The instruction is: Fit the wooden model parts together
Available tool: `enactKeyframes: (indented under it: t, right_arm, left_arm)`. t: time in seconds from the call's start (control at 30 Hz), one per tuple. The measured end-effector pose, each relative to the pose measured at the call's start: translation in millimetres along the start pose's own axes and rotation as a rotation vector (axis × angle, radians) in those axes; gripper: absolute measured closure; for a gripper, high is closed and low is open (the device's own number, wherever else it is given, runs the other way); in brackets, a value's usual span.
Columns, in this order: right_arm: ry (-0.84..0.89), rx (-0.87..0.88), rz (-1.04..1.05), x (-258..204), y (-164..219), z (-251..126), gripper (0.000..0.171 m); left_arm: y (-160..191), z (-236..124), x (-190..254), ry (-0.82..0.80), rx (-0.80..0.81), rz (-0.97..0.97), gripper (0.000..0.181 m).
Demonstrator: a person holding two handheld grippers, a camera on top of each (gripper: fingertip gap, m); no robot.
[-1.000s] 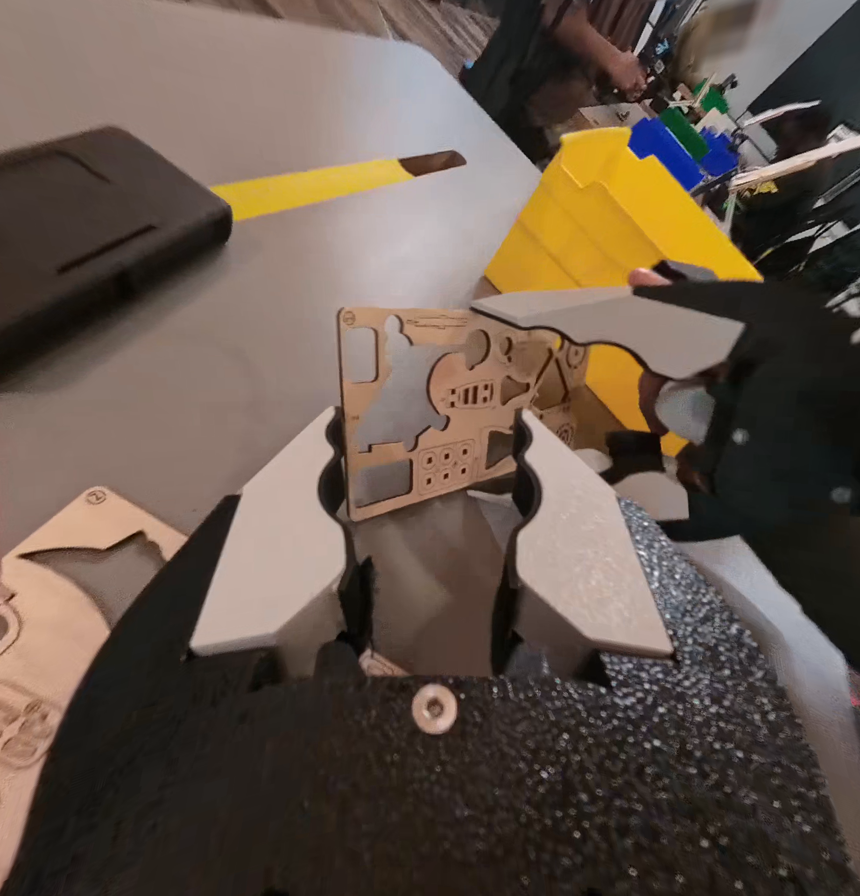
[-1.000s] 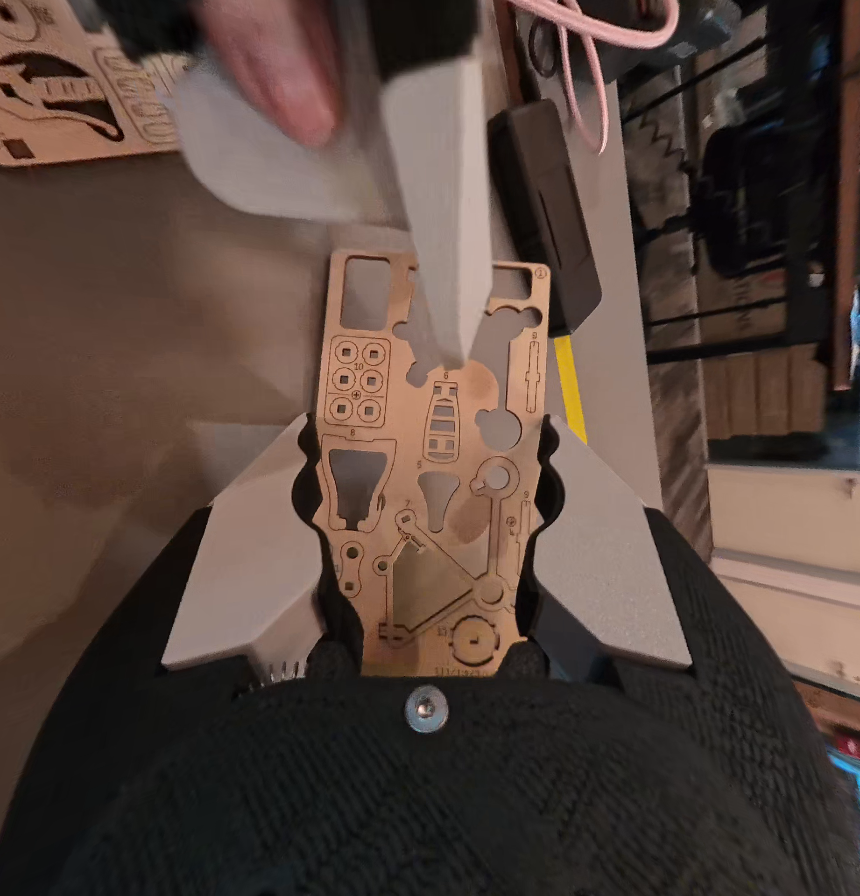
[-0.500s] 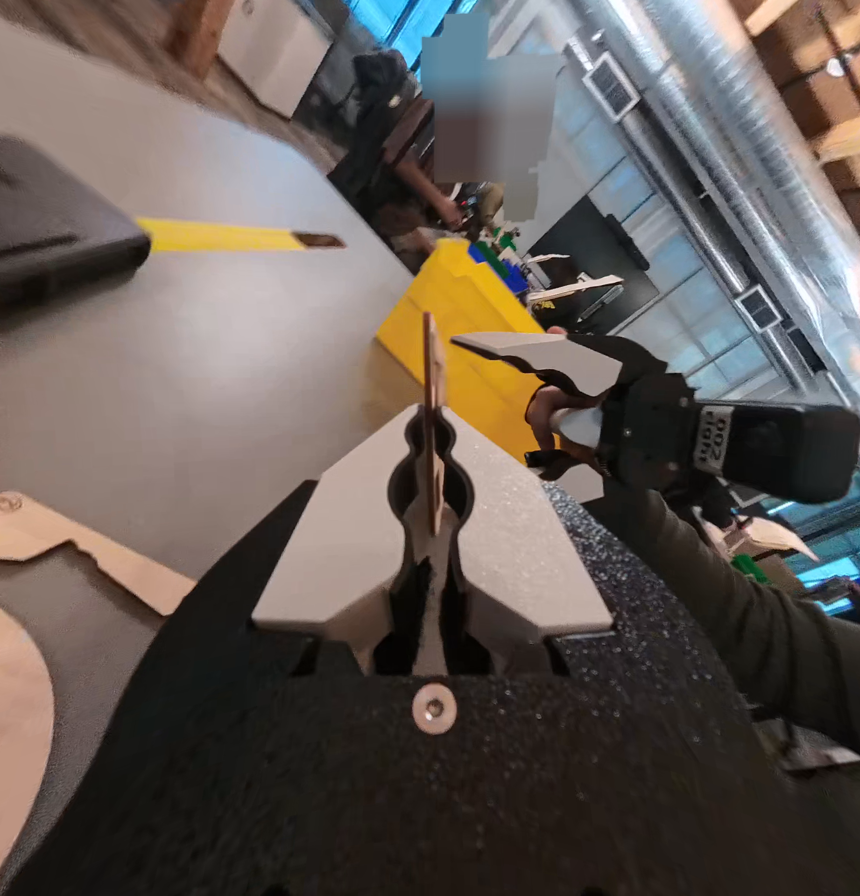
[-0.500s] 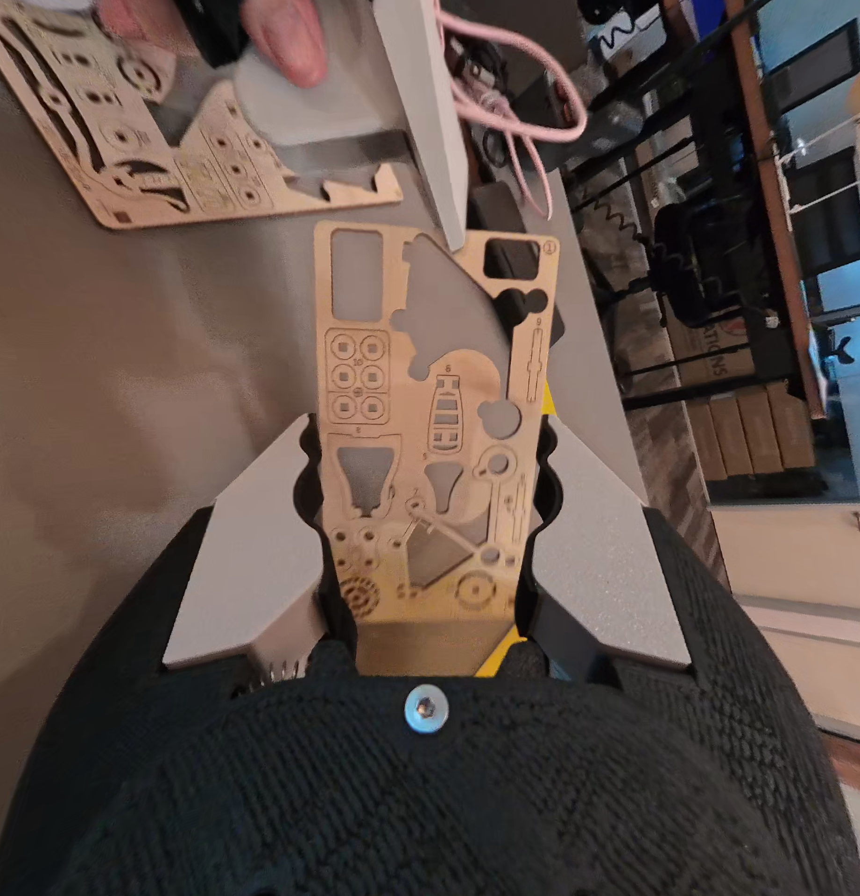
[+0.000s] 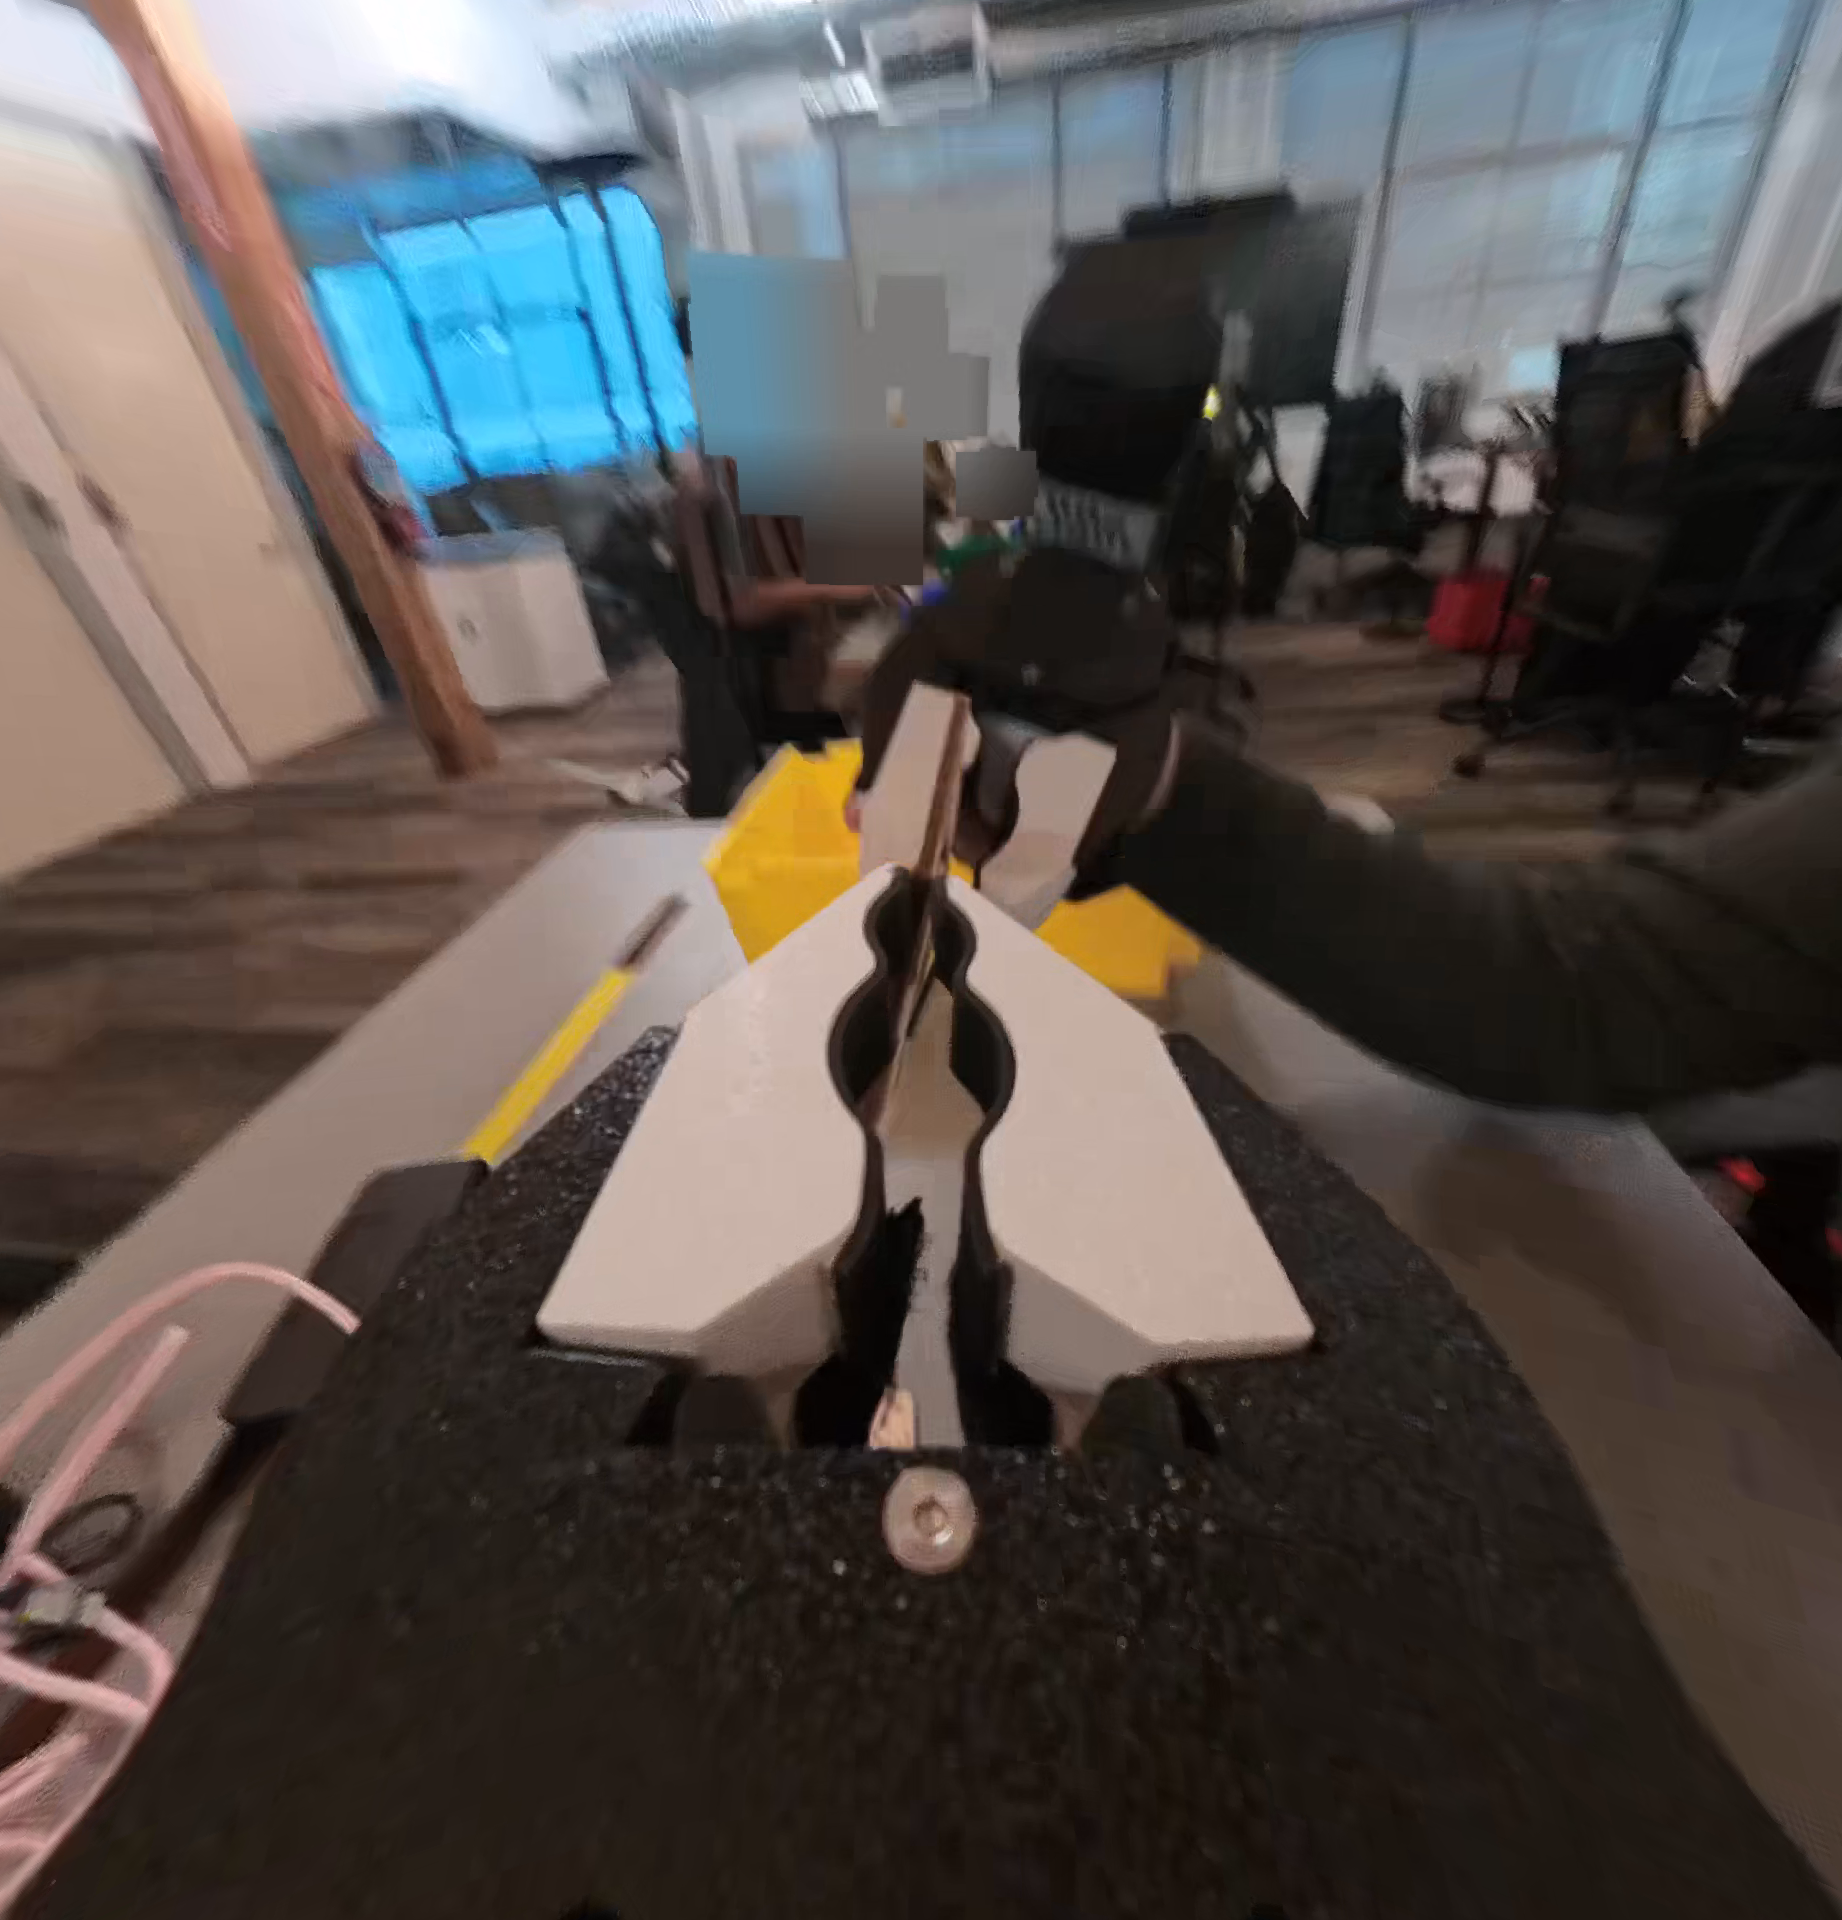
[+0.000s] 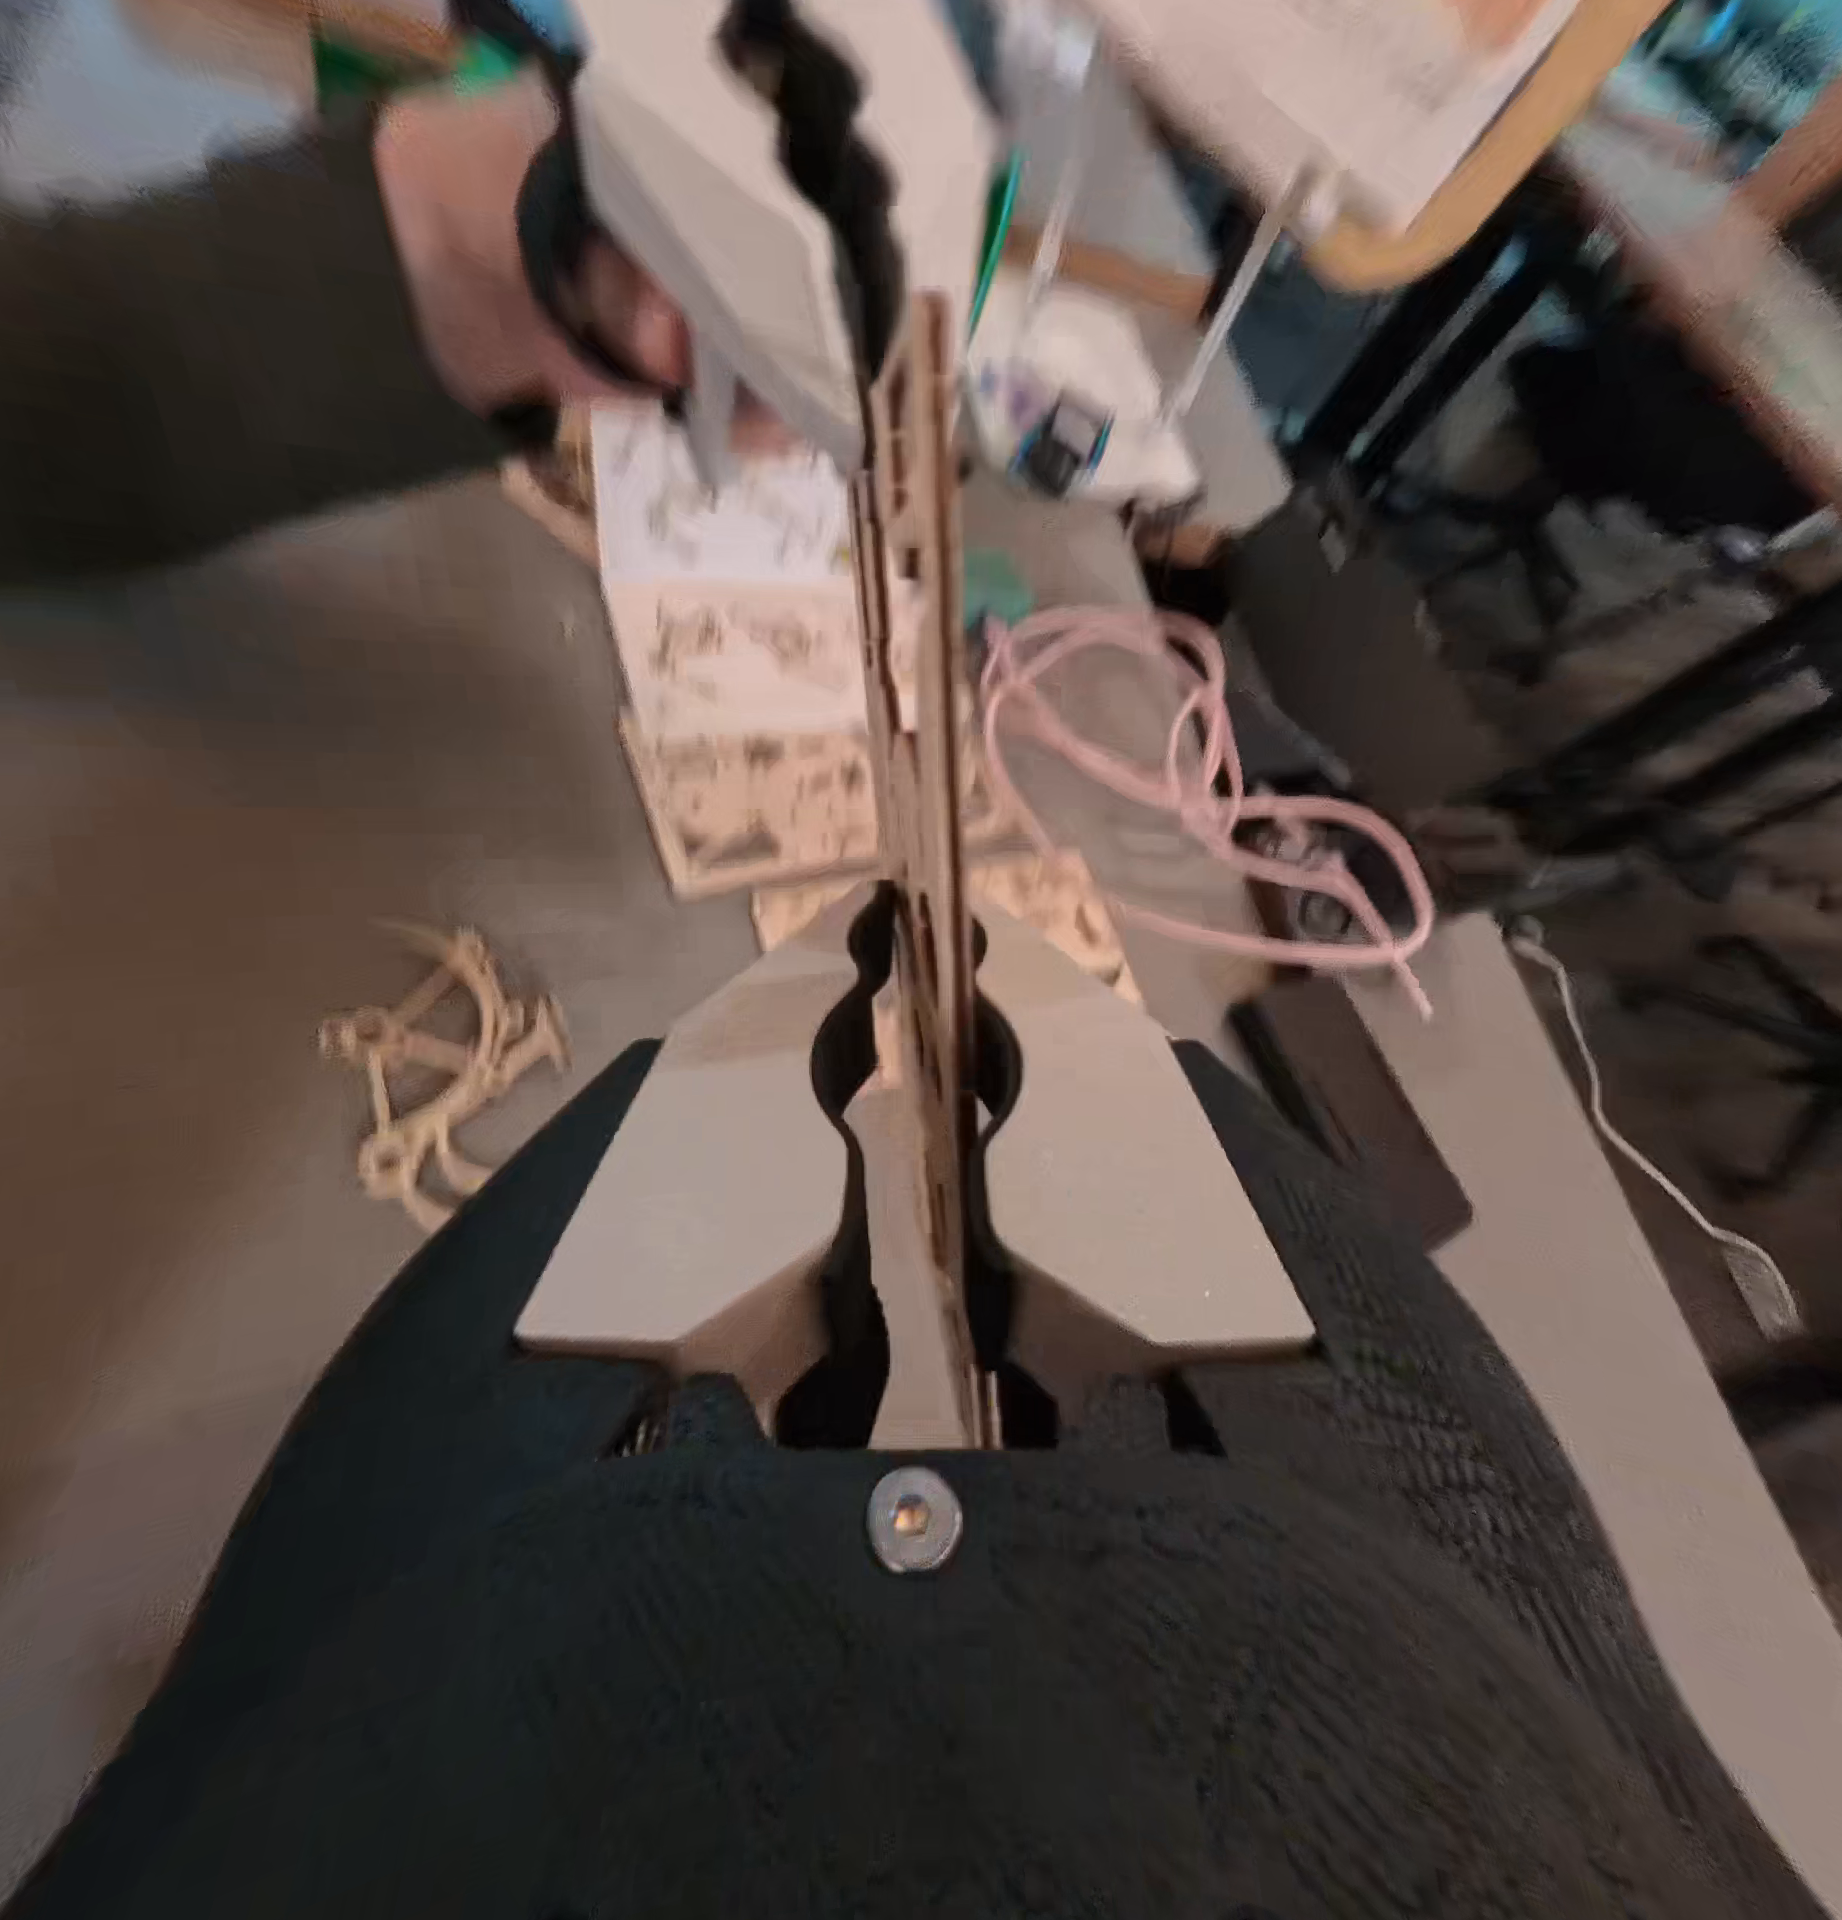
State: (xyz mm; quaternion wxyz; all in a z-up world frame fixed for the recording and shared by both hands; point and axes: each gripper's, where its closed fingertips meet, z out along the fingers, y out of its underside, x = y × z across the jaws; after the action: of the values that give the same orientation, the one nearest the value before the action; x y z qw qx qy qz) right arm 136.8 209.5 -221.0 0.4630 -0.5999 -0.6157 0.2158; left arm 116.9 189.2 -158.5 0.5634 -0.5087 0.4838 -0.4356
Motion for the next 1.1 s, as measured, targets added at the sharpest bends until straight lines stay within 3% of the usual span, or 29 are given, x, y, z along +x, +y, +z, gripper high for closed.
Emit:
enactKeyframes:
  t: [0.07,0.13,0.2,0.23,0.37,0.47,0.53,0.57,0.6,0.93,1.1]
  right_arm:
    - [0.058,0.199,0.063,11.1,-36.4,-4.7,0.168]
    - [0.046,0.417,0.186,14.6,-71.5,-18.1,0.17]
    - [-0.05,0.613,0.283,7.6,-98.6,-33.0,0.17]
    - [-0.089,0.672,0.319,5.7,-106.6,-38.1,0.17]
    - [-0.272,0.746,0.383,-14.7,-126.3,-44.3,0.17]
    - [-0.31,0.742,0.403,-22.1,-131.9,-42.2,0.17]
    - [-0.26,0.755,0.4,-18.2,-135.6,-42.7,0.162]
    - [-0.201,0.749,0.394,-12.9,-135.6,-41.3,0.141]
    - [-0.177,0.764,0.388,-10.5,-137.4,-44.3,0.136]
    - [-0.155,0.724,0.341,-13.2,-137.5,-42.9,0.168]
    - [-0.142,0.718,0.32,-15.5,-139.7,-44.1,0.168]
  left_arm:
    - [-32.1,-15.7,-5.1,-0.108,0.149,0.025,0.176]
    - [-56.5,-35.0,-15.0,-0.216,0.289,-0.001,0.133]
    - [-60.7,-39.2,-21.1,-0.24,0.291,-0.088,0.09]
    - [-58.1,-34.0,-15.3,-0.19,0.261,-0.134,0.088]
    - [-60.7,-12.6,11.7,-0.017,0.263,-0.19,0.118]
    - [-69.4,-6.1,35.1,0.114,0.319,-0.142,0.171]
    - [-74.4,-8.0,32.8,0.074,0.36,-0.116,0.18]
    - [-76.6,-11.6,30.9,0.058,0.374,-0.115,0.181]
    - [-76.4,-14.3,30.9,0.067,0.363,-0.131,0.181]
    - [-76.4,-22.2,22.5,0.029,0.331,-0.142,0.181]
    - [-78.5,-23.2,25.5,0.007,0.323,-0.085,0.181]
